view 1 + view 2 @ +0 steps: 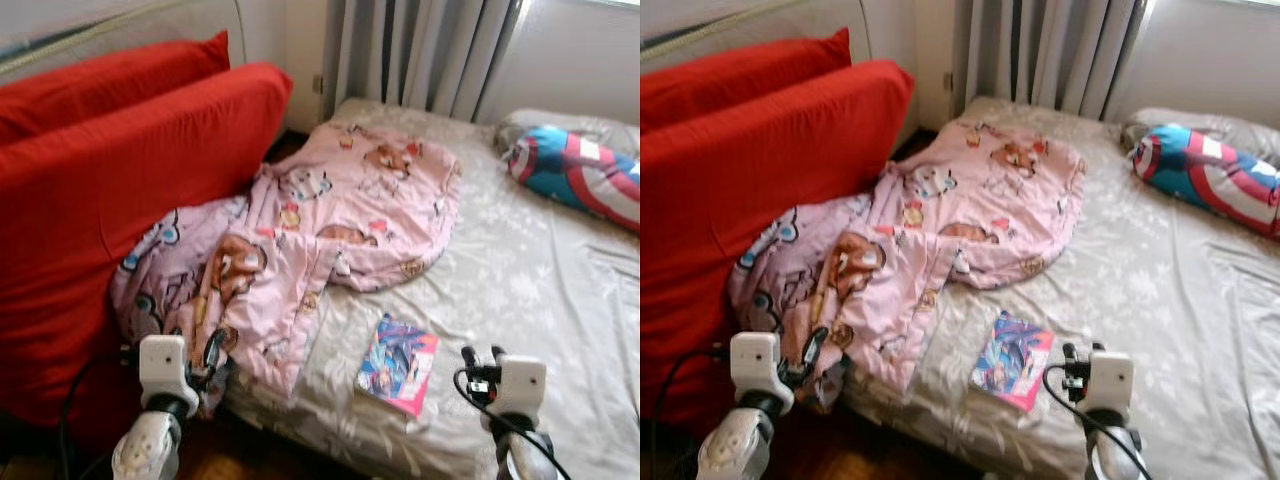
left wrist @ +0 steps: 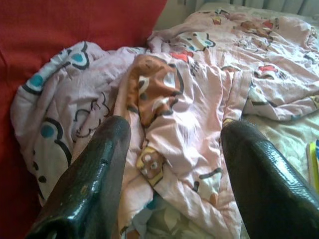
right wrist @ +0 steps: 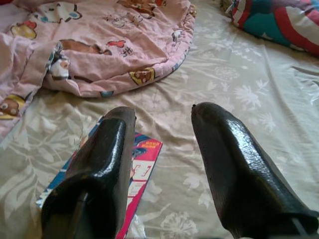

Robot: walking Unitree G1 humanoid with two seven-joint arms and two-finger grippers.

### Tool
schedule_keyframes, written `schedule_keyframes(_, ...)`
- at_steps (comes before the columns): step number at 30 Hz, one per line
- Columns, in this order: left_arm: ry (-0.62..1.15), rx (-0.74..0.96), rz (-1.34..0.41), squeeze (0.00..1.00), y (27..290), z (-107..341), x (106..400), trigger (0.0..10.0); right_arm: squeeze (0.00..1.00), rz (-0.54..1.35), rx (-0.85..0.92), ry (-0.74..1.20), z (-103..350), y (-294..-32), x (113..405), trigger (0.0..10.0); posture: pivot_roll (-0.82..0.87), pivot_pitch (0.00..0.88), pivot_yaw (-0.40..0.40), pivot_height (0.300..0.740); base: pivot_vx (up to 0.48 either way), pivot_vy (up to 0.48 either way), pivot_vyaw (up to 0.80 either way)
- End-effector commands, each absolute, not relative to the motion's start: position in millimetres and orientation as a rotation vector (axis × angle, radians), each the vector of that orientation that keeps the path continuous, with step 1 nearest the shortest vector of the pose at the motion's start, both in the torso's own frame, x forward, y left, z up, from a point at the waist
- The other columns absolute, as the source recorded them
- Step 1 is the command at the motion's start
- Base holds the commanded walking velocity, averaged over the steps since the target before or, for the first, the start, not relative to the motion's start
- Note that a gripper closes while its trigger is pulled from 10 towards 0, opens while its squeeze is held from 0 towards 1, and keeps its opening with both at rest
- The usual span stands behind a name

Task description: Clean up the room

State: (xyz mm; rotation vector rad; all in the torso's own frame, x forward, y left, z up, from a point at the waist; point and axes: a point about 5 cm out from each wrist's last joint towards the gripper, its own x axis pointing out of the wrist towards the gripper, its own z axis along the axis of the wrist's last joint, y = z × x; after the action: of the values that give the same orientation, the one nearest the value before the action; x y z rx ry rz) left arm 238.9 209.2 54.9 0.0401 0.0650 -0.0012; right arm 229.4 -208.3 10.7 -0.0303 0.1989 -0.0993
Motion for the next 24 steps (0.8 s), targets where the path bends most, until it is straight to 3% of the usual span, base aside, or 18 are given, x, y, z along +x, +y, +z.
schedule_keyframes(1,0.083,0.042,-0.015,0.0,205,54,238,10.0,0.0,-0.097,-0.027,0.191,12,-209,227,10.0,-0.12,0.08,-0.064,0.627,0.0,0.0,0.0)
schedule_keyframes(24,0.107,0.015,-0.069,0.0,193,52,239,10.0,0.0,-0.07,-0.012,0.189,11,-202,226,10.0,-0.13,0.084,-0.057,0.627,0.0,0.0,0.0)
